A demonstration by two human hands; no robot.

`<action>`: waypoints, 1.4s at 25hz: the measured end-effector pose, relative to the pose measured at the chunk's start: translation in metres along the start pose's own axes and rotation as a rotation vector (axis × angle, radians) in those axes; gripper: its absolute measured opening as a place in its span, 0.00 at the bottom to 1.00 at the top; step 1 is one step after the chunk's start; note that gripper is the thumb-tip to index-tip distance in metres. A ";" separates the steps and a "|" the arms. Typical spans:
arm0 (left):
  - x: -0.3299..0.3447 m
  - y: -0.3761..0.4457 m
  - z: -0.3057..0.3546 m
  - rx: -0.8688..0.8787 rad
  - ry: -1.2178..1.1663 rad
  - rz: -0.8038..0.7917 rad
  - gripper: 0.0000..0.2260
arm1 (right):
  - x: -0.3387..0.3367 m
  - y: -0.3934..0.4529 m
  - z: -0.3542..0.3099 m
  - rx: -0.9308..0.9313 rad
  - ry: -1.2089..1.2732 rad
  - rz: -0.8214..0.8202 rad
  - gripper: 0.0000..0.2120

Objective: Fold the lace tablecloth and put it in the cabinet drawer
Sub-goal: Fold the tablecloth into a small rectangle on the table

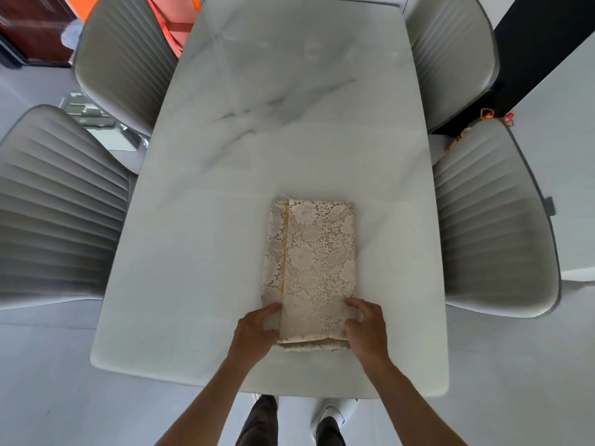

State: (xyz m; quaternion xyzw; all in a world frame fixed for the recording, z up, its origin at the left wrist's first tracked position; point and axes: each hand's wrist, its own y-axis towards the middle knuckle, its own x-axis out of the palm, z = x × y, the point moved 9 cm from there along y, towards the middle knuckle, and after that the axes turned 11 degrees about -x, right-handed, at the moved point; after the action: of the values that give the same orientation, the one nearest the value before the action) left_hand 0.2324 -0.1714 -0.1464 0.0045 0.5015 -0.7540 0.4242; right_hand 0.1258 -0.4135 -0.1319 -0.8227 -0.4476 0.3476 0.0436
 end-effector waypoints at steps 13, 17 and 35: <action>0.022 -0.038 -0.017 0.446 0.734 0.052 0.35 | 0.016 -0.059 0.010 -0.699 -0.835 -0.282 0.25; 0.021 -0.034 -0.032 0.535 0.997 -0.017 0.49 | 0.025 -0.084 -0.022 -1.056 -0.870 -0.240 0.24; 0.011 0.009 -0.023 -0.023 -0.097 -0.171 0.19 | 0.000 0.006 0.031 -0.027 -0.041 -0.275 0.18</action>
State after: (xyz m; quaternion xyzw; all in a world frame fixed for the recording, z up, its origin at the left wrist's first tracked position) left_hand 0.2214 -0.1618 -0.1690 -0.0796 0.4875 -0.7811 0.3820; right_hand 0.1109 -0.4242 -0.1572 -0.7468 -0.5616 0.3491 0.0705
